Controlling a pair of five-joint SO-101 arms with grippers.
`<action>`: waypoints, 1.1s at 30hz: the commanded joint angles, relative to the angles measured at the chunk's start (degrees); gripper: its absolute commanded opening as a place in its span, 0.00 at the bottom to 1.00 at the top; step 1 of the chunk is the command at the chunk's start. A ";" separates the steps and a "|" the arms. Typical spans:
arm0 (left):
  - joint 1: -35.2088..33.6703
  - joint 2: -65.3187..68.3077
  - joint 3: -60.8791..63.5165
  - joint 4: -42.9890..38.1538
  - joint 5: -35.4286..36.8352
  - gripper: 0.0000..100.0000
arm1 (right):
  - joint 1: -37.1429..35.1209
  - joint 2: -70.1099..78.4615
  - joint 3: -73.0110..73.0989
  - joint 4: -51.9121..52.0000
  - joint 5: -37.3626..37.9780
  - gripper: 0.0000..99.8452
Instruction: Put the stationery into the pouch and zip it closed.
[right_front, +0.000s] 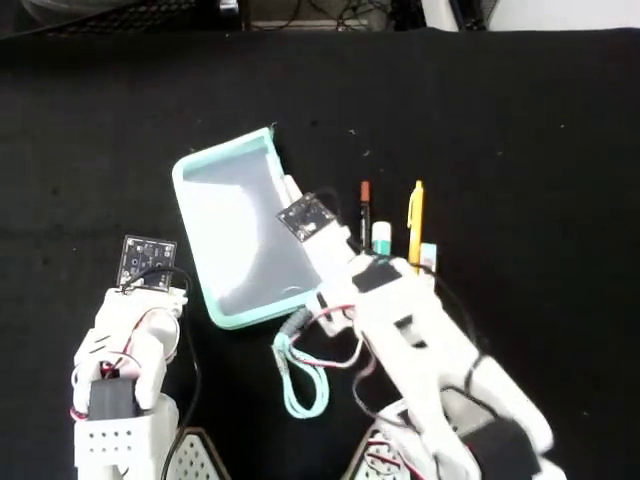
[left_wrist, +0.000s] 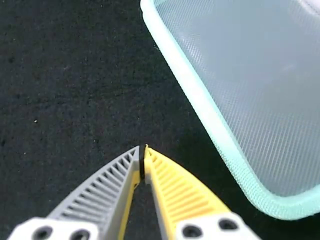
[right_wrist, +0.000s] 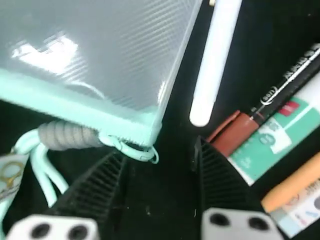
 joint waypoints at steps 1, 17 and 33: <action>0.22 -0.26 0.84 0.00 -0.62 0.03 | -1.76 -12.70 2.15 3.34 -0.79 0.18; 0.31 -0.26 0.84 0.00 -0.62 0.03 | -19.78 -38.46 19.38 1.49 -0.88 0.18; 0.31 -0.26 0.84 0.00 -0.62 0.03 | -26.02 -37.93 20.44 5.54 -0.35 0.25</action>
